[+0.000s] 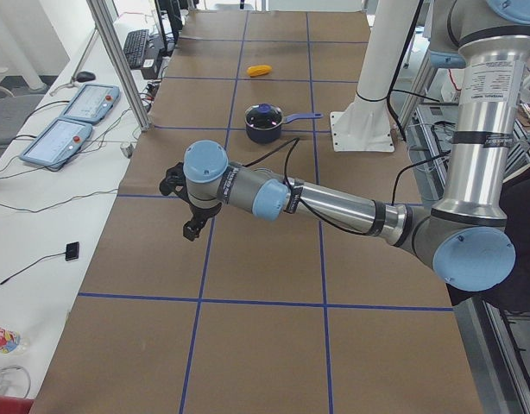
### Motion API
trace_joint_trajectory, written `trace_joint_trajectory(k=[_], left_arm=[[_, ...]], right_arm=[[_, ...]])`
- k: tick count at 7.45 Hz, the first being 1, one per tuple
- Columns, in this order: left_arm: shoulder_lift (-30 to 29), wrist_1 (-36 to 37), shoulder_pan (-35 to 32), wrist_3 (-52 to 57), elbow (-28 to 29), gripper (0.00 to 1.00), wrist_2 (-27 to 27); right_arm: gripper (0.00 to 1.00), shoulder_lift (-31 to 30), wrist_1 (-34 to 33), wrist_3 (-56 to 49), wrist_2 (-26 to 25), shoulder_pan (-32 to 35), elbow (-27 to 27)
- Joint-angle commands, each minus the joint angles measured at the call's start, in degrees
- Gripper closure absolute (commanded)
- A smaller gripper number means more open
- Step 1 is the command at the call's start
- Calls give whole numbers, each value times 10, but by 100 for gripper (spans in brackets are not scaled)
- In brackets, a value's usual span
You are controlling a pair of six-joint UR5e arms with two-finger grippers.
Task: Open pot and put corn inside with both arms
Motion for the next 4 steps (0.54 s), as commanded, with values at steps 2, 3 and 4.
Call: trace_joint_trajectory(k=[2, 3, 4], left_arm=[[-22, -4, 2, -72, -3, 2, -2], [-34, -4, 5, -116, -10, 2, -2], [-42, -4, 25, -161, -29, 2, -1]], right_arm=[[0, 15, -6, 6, 1, -5, -1], [0, 12, -4, 9, -4, -19, 3], [0, 16, -3, 20, -5, -51, 4]])
